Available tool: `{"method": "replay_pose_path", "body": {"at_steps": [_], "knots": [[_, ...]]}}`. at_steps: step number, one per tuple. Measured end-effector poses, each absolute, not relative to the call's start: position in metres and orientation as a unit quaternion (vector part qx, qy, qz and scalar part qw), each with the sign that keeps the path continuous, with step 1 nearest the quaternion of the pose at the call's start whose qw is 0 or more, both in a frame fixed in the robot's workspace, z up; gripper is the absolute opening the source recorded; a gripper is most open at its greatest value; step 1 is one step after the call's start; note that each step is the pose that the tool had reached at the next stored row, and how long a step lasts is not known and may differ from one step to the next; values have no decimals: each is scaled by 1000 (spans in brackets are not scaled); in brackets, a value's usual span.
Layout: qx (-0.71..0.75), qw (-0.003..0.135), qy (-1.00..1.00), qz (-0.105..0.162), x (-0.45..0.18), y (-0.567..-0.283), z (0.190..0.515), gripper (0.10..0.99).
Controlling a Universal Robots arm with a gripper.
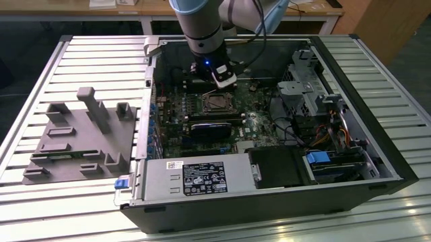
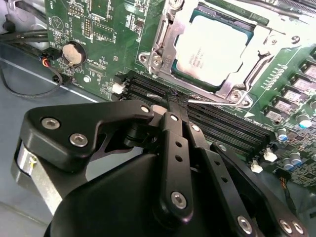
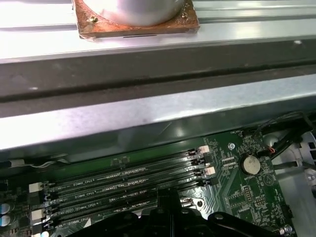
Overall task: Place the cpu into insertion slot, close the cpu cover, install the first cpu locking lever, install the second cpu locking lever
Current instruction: 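Install the first cpu locking lever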
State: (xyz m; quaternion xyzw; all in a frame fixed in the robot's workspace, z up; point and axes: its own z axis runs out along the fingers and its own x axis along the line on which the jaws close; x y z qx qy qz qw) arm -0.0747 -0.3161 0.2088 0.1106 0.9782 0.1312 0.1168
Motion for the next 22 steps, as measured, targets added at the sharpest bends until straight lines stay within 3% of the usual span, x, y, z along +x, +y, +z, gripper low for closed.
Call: {"method": "replay_pose_path", "body": {"at_steps": [5, 22], "knots": [[110, 133, 976, 130, -76, -315, 207, 102], [156, 140, 970, 123, -76, -307, 203, 102]]}}
